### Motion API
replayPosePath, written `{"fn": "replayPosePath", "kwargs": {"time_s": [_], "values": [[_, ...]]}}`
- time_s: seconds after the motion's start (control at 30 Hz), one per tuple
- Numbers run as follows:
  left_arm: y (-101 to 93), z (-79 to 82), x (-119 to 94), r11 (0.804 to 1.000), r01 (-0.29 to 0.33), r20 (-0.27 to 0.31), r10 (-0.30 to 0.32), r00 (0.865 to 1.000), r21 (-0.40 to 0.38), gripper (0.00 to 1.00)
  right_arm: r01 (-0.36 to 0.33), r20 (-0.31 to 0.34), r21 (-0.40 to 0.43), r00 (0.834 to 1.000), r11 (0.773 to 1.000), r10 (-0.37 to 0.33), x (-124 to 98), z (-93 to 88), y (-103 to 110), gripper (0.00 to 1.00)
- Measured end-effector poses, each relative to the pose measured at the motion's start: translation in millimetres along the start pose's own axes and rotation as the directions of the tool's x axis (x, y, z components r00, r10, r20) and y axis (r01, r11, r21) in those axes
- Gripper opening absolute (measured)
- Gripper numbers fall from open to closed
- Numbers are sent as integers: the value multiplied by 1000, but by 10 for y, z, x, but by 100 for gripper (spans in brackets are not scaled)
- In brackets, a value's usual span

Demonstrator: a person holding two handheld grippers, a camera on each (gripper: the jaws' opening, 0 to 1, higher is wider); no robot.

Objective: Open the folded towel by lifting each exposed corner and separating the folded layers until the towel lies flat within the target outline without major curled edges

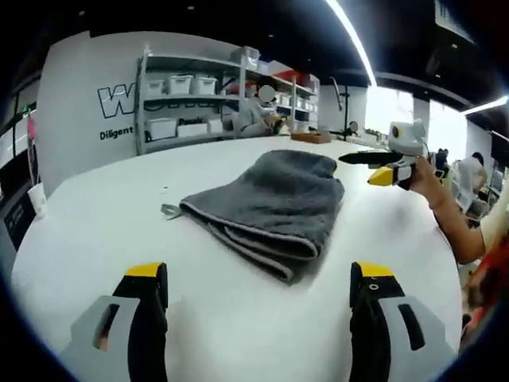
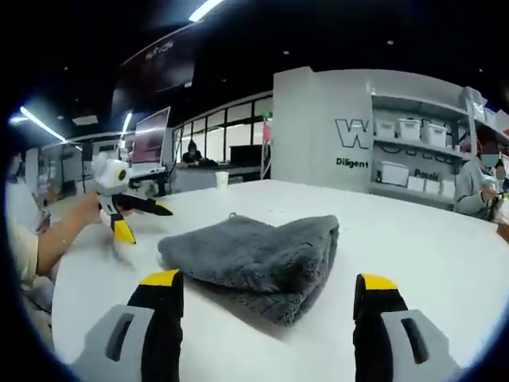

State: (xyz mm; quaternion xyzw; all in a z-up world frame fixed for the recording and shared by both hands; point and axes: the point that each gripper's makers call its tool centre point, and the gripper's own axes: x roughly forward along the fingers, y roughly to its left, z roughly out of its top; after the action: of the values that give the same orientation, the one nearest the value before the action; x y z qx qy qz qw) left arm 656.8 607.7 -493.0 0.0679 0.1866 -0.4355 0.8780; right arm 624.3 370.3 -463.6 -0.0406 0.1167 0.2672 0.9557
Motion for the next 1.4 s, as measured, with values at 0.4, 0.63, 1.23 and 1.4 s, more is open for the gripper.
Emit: {"fn": "replayPosePath", "kwargs": {"time_s": [0.4, 0.63, 1.23, 1.4], "values": [[-65, -86, 177, 999, 41, -17, -41, 999, 12, 93, -19, -86, 14, 996, 1000, 20, 120, -239, -4, 55], [-47, -125, 104, 999, 27, -41, -25, 999, 43, 93, -18, -134, -34, 991, 999, 13, 190, -364, 4, 31], [-110, -185, 46, 998, 38, -62, -34, 998, 57, 93, -61, -152, -100, 987, 993, 46, 236, -423, 107, 0], [-66, -178, 37, 999, 24, -54, -22, 998, 37, 93, -167, -175, -196, 975, 966, 133, 269, -417, 391, 0]]}}
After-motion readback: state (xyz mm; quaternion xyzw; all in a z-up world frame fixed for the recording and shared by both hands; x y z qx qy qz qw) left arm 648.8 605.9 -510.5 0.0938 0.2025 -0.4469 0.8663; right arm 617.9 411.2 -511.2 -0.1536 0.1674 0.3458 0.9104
